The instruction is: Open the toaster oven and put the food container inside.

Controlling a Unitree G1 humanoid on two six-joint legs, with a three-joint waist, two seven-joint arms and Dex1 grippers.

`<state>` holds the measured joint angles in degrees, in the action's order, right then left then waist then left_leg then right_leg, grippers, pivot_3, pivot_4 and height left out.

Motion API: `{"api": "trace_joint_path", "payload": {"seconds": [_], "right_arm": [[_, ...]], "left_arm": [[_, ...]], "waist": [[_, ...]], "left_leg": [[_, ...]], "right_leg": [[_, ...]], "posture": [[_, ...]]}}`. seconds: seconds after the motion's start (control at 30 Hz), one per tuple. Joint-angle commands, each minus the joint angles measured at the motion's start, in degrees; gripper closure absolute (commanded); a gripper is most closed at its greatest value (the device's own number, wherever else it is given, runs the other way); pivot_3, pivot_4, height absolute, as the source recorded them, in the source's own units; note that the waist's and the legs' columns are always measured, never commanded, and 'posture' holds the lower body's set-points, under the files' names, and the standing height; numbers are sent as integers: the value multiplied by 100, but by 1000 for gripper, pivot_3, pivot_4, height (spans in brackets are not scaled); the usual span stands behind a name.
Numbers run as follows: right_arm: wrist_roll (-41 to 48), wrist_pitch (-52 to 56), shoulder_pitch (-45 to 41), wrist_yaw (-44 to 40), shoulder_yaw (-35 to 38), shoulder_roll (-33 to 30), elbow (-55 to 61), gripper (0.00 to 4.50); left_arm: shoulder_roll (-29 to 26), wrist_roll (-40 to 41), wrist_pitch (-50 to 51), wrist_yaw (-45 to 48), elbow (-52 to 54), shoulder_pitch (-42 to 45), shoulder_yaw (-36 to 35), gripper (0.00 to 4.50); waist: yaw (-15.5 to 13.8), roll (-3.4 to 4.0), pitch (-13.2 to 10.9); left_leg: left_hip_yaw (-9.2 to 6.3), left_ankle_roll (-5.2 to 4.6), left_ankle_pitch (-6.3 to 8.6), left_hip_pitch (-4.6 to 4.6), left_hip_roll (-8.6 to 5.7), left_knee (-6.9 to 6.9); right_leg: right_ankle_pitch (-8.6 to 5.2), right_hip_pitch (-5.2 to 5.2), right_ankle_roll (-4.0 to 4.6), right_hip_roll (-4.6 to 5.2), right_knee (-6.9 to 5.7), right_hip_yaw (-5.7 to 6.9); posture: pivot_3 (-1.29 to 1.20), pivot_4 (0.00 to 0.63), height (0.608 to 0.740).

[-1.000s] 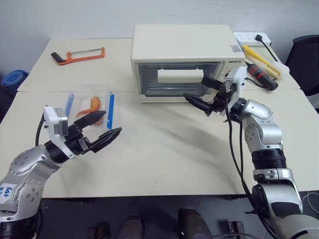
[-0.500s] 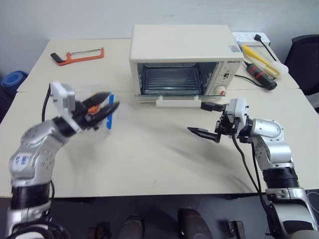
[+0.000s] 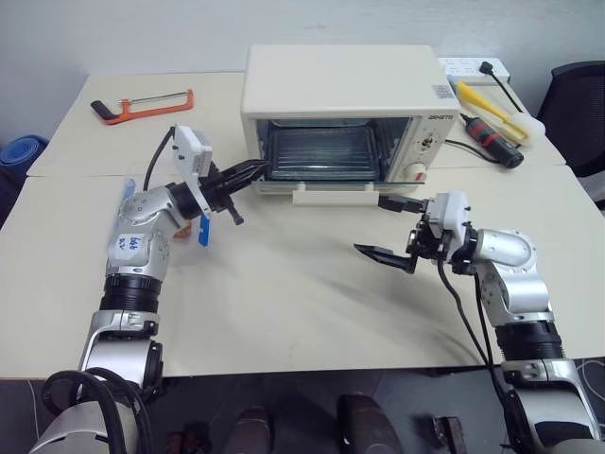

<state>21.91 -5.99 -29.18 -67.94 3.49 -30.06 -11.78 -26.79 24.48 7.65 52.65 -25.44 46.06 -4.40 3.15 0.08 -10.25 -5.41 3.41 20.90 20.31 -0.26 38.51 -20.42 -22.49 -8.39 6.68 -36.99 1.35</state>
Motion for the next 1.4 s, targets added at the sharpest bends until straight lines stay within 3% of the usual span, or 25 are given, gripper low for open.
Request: {"api": "trace_joint_path", "payload": {"seconds": [0.03, 0.27, 0.47, 0.63, 0.77, 0.87, 0.97, 1.13, 1.3, 1.4], "right_arm": [[178, -222, 434, 102, 548, -294, 177, 0], [236, -303, 1791, 389, 1345, -792, 785, 0], [307, -276, 2918, 631, 1831, -931, 1494, 0], [429, -143, 3157, 617, 1768, -936, 1793, 0], [812, 182, 3107, 418, 1580, -879, 2006, 0], [971, 414, 2972, 280, 1281, -844, 2160, 0], [925, 338, 2812, 205, 1044, -777, 2179, 0], [1056, 269, 2320, 95, 630, -425, 2171, 0], [1043, 231, 2086, 4, 374, -233, 2171, 0], [1016, 123, 1977, 7, 342, -132, 2134, 0]], "left_arm": [[19, -131, -141, 270, -72, 87, 74, 4477], [-8, -766, -414, 284, -150, -92, 448, 4477], [-117, -1445, -218, 146, 559, -648, 1000, 4477], [-155, -1679, 339, -99, 1259, -933, 1167, 4477], [-103, -1300, 834, -226, 2001, -1180, 877, 4477], [-80, -445, 1286, -250, 2943, -1466, 253, 3933], [-320, 52, 1547, -225, 3755, -1875, -258, 3042], [-847, 413, 1920, -717, 4907, -3866, -2249, 1556], [-285, 471, 1645, -1227, 5230, -5864, -3859, 121], [-62, 525, 1512, -1329, 5210, -6521, -4252, 54]], "waist": [[-59, 0, 0], [-170, -1, -1], [-165, -1, 0], [-162, -1, -1], [-166, -1, 0], [-165, -1, -1], [-166, -1, -1], [-90, 6, 3], [-206, -7, 1], [-317, -11, 3]], "left_leg": [[-4, 0, 0, 1, -1, 4], [-5, -3, 1, 6, -5, 29], [-3, -4, 2, 3, -5, 14], [-1, -4, 2, -1, -4, 22], [-2, -4, 2, 0, -5, 26], [-5, -4, 2, 1, -3, 28], [-9, -4, 2, 3, 0, 29], [-12, -3, 2, -16, 3, -8], [-29, -4, 2, -7, -3, -19], [-29, -4, 3, -7, -3, -8]], "right_leg": [[0, 3, 0, 1, -1, 1], [2, 8, -3, 3, -9, 0], [2, 13, -4, 1, -11, -3], [2, 14, -4, 0, -20, -10], [2, 15, -4, 1, -21, -11], [2, 15, -4, 2, -22, -10], [2, 14, -3, 1, -20, -9], [3, 11, -2, -6, -6, -28], [5, 12, 1, 1, 22, -26], [16, 19, 8, 1, 56, -26]], "posture": [[0, 150, 740], [0, 150, 740], [0, 150, 740], [0, 150, 740], [0, 150, 740], [0, 150, 740], [0, 150, 740], [0, 150, 740], [0, 150, 740], [0, 150, 740]]}}
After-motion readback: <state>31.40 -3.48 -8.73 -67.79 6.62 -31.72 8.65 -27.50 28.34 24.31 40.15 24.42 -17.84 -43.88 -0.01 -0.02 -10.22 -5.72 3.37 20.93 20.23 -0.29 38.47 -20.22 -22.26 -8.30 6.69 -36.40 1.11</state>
